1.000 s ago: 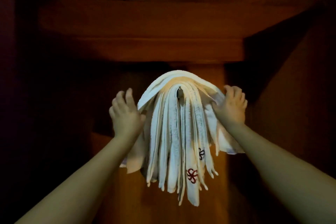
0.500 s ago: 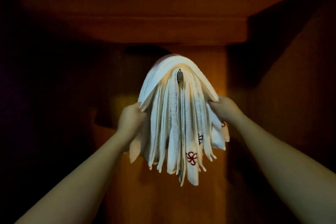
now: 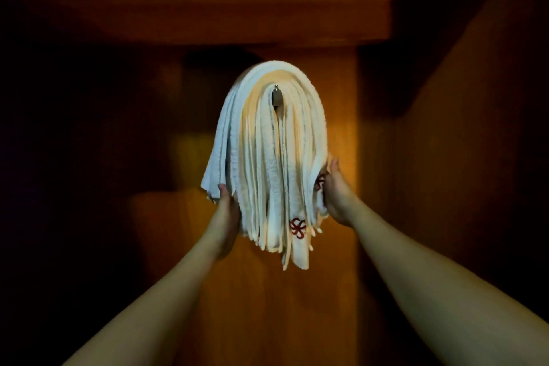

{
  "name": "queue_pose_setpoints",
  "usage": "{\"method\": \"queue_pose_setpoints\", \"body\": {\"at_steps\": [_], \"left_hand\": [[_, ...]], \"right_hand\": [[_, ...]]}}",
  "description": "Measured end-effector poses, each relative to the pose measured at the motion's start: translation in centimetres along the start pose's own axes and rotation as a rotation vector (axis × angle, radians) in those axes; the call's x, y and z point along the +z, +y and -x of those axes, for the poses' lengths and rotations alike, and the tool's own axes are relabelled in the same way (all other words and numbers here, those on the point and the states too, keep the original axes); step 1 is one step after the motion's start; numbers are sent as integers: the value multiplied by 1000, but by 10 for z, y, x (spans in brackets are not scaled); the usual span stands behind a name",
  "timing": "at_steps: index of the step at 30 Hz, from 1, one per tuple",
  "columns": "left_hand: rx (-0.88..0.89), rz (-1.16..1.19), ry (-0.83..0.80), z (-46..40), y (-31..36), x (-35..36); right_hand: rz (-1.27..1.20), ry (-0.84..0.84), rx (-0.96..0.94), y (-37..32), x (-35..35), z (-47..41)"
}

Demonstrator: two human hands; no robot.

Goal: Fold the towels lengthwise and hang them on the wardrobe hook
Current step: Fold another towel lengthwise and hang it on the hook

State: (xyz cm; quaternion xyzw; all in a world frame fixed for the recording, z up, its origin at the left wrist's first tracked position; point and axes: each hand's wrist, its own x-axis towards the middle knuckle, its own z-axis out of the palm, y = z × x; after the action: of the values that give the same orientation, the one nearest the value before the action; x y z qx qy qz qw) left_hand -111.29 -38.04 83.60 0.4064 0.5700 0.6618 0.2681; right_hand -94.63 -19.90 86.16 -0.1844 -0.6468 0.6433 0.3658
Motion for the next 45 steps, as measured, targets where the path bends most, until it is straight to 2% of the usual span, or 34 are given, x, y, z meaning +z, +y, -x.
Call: {"method": "queue_pose_setpoints", "body": {"at_steps": [4, 6, 11, 13, 16, 21, 24, 27, 31, 37, 45], "left_hand": [[58, -99, 156, 12, -11, 9], [34, -87, 220, 28, -19, 12], [-121, -59, 380, 75, -46, 28], [-190, -118, 358, 97, -61, 47], [-265, -319, 166, 133, -80, 87], [-295, -713, -296, 199, -101, 182], [-265, -891, -582, 239, -117, 247], [-257, -985, -815, 270, -149, 314], [-283, -1016, -995, 309, -193, 390], [-270, -1051, -1299, 364, -267, 495], [-227, -1079, -1534, 394, -358, 628]], "right_hand": [[196, -66, 47, 20, -8, 12], [252, -36, 56, 16, -13, 36], [552, 53, 79, 30, -61, 88], [686, 50, 87, 38, -83, 121], [788, 1, 134, 49, -113, 182], [983, -64, 199, 78, -179, 306], [1046, -51, 293, 102, -230, 380], [1093, 35, 427, 129, -284, 463], [1112, 129, 620, 161, -330, 558], [952, 376, 818, 221, -376, 678], [735, 497, 1153, 292, -446, 751]]}}
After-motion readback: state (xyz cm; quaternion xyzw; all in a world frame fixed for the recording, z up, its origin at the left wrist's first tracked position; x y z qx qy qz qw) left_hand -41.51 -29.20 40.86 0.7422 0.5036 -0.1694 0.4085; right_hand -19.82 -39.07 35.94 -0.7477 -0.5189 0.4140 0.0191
